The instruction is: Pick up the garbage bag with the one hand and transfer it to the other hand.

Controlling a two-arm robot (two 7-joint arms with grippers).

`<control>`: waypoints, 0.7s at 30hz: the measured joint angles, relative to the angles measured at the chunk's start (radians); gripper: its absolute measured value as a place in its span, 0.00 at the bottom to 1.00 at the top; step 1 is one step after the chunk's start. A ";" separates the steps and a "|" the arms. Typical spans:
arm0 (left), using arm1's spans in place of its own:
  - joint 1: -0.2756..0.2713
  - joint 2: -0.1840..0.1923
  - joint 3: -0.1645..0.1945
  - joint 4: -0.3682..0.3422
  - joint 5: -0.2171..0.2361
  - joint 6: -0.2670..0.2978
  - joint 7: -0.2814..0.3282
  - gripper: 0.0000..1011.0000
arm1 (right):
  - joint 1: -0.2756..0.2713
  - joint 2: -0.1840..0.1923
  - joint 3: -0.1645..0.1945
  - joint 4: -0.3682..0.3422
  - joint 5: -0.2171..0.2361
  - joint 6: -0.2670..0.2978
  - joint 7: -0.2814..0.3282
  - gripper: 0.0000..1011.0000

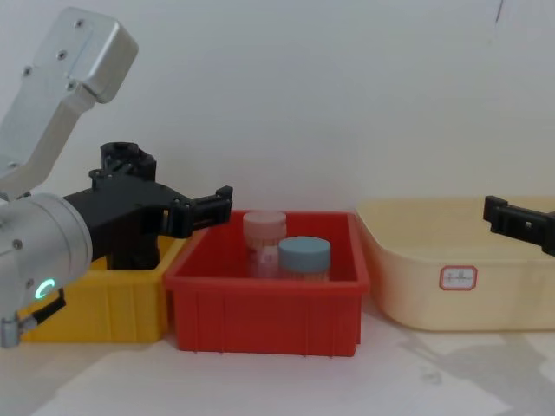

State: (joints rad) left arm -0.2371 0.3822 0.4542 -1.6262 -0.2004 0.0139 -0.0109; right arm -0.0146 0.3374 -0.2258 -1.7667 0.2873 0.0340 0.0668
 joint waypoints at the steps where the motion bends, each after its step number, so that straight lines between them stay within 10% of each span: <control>1: 0.000 0.000 0.000 0.000 0.000 0.000 0.000 0.99 | 0.000 0.000 0.000 0.000 0.000 0.000 0.000 0.99; 21: 0.000 0.000 0.000 0.000 0.000 0.000 0.000 0.99 | 0.000 0.000 0.000 0.000 0.000 0.000 0.000 0.99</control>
State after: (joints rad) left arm -0.2372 0.3821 0.4542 -1.6262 -0.2004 0.0139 -0.0109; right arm -0.0146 0.3374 -0.2258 -1.7668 0.2873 0.0340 0.0668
